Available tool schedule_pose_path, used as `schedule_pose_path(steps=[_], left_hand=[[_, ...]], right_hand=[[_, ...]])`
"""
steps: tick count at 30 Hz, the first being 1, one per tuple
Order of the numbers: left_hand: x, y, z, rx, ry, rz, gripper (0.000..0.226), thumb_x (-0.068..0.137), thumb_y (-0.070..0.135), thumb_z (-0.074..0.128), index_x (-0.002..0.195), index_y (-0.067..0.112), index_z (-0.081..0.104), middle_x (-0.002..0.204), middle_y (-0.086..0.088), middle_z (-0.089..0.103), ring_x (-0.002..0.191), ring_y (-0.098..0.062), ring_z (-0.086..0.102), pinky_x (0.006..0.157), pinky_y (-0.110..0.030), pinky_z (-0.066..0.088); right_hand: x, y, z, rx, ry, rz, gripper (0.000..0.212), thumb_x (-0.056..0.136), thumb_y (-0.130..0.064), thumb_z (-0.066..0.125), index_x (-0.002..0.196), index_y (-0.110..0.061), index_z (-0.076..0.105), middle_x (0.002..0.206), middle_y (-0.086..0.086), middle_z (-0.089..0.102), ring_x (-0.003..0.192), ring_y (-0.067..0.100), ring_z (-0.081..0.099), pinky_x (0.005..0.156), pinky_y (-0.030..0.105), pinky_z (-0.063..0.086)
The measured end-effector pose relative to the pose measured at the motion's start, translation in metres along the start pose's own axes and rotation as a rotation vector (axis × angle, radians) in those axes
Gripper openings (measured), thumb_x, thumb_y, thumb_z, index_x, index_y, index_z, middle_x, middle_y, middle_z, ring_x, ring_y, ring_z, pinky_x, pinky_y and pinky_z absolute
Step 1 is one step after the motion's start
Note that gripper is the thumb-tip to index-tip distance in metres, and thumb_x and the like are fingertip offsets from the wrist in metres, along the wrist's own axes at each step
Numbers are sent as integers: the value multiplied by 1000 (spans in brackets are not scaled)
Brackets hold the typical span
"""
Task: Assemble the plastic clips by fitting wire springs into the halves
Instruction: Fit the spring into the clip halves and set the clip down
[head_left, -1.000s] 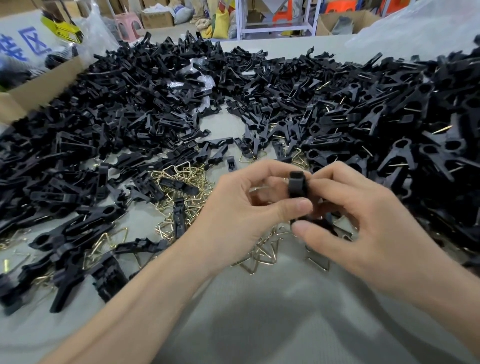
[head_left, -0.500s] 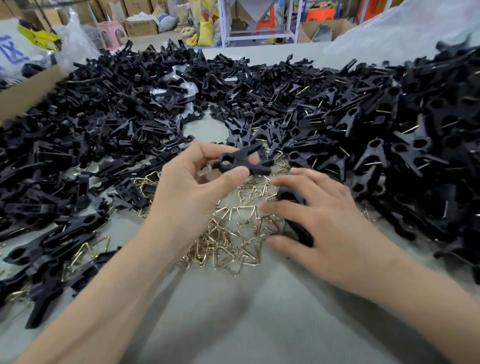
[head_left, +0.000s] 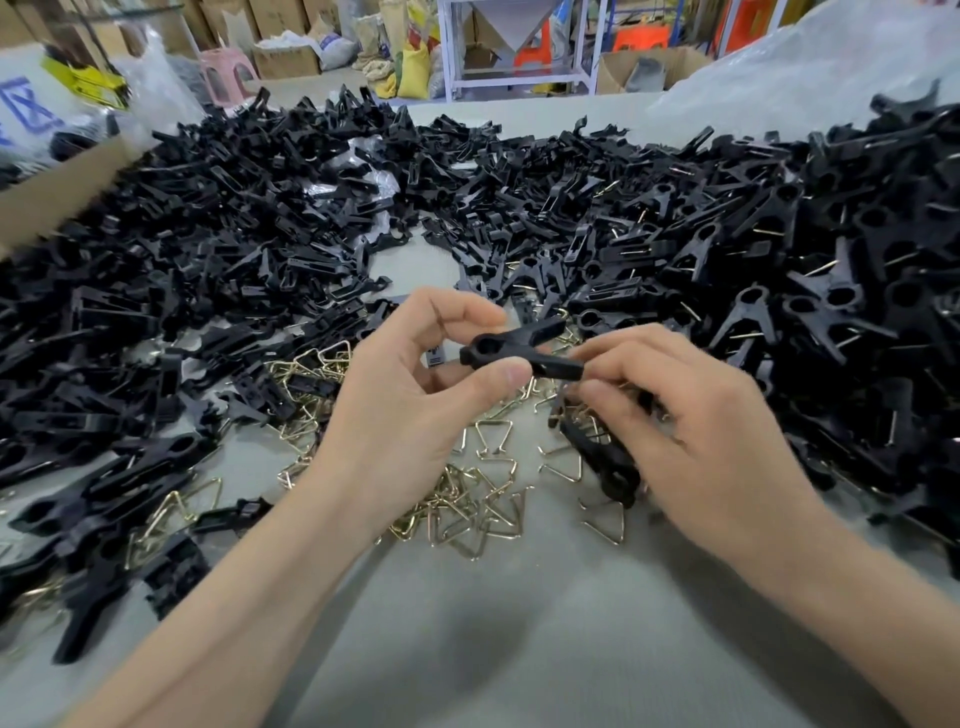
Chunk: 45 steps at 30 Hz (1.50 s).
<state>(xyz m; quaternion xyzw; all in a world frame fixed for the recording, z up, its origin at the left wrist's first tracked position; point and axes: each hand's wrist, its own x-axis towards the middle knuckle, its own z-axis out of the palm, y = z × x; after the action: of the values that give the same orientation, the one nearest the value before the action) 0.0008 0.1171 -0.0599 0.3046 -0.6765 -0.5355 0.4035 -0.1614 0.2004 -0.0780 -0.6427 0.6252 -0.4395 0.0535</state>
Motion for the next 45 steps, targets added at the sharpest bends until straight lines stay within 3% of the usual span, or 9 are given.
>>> schedule_pose_path(steps=[3, 7, 12, 16, 19, 24, 27, 29, 45], left_hand=[[0, -1, 0, -2, 5, -4, 36, 65, 22, 74, 100, 32, 70, 94, 2, 73, 77, -20, 72, 80, -26, 57], [0, -3, 0, -56, 4, -12, 29, 68, 16, 71, 96, 26, 72, 86, 4, 76, 80, -15, 73, 78, -22, 57], [-1, -2, 1, -3, -6, -28, 30, 68, 23, 73, 96, 33, 73, 87, -2, 76, 85, -24, 72, 91, -50, 50], [-2, -1, 0, -21, -72, -25, 27, 71, 15, 73, 95, 27, 73, 87, -2, 75, 79, -18, 69, 83, -39, 57], [-3, -1, 3, 1, -98, -41, 32, 67, 23, 82, 96, 35, 73, 88, -14, 73, 75, -39, 59, 84, -60, 46], [-4, -2, 6, 27, -107, -27, 30, 68, 18, 77, 91, 38, 73, 88, -18, 69, 69, -26, 56, 78, -57, 52], [-5, -5, 4, 45, -122, 6, 31, 69, 13, 79, 85, 38, 73, 84, -9, 71, 61, -6, 58, 59, -22, 54], [-5, -6, 4, 52, -113, 8, 31, 68, 11, 80, 83, 38, 73, 82, -10, 70, 59, -2, 55, 53, -14, 46], [-5, -3, 8, -158, -187, -84, 32, 61, 4, 78, 81, 29, 71, 94, 8, 75, 74, -11, 69, 70, -23, 53]], right_hand=[[1, 2, -3, 221, 63, 217, 13, 89, -18, 63, 81, -26, 70, 77, -14, 68, 71, 1, 60, 67, 11, 43], [4, 6, -6, 366, 56, 321, 19, 90, -14, 60, 79, -25, 71, 69, 0, 68, 55, 8, 56, 53, 16, 44], [2, 2, -4, 484, 69, 365, 21, 89, -6, 61, 81, -22, 72, 65, 0, 69, 52, 5, 57, 50, 13, 44], [4, 1, -8, 661, 122, 387, 16, 88, 0, 59, 83, -10, 69, 66, 7, 69, 54, 11, 59, 51, 18, 48], [6, -1, -10, 837, 141, 472, 14, 87, 2, 56, 80, -6, 65, 69, 9, 70, 56, 13, 62, 53, 18, 49], [5, -5, -6, 851, 85, 511, 14, 86, 3, 56, 79, -7, 65, 73, 8, 73, 59, 14, 63, 54, 19, 51], [4, -8, -7, 863, 61, 517, 15, 86, 1, 58, 77, -9, 65, 73, 7, 73, 62, 15, 66, 54, 19, 52], [3, -10, -8, 796, 38, 503, 16, 86, 1, 58, 77, -11, 64, 71, 7, 72, 59, 17, 66, 52, 20, 51], [7, -13, -21, 674, 21, 443, 24, 73, -34, 69, 64, -13, 71, 49, -1, 56, 44, 12, 44, 41, 18, 34]])
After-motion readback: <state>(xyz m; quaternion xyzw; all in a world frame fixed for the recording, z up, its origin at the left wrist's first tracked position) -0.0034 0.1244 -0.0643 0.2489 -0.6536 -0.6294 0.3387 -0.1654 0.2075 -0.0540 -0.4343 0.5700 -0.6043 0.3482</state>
